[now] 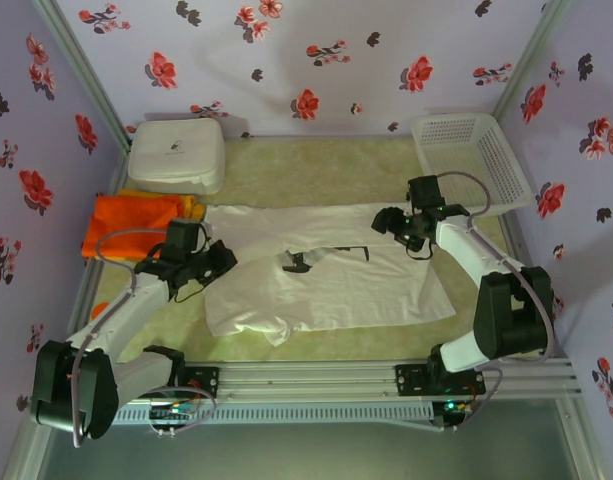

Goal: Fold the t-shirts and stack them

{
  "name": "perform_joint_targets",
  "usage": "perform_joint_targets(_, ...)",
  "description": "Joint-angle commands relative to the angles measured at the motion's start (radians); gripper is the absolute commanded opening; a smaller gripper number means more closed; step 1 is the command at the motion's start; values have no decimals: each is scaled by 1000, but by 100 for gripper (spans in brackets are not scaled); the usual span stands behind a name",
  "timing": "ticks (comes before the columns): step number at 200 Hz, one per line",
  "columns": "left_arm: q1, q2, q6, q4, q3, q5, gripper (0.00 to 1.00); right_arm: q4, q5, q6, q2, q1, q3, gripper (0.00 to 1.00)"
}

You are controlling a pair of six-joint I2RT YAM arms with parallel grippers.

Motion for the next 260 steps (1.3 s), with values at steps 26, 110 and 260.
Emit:
perform_joint_targets(26,27,23,23,-142,-26,-67,23,-21,-5,-11,8,-7,-16,73)
perform_joint_targets(110,24,-59,100,-381,-6,-175,53,-96,48,-4,-78,-10,-78,74)
perform_joint_targets(260,-206,-262,-239,-420,-204,-232,56,-389,241,282,-481,-182,-398,53)
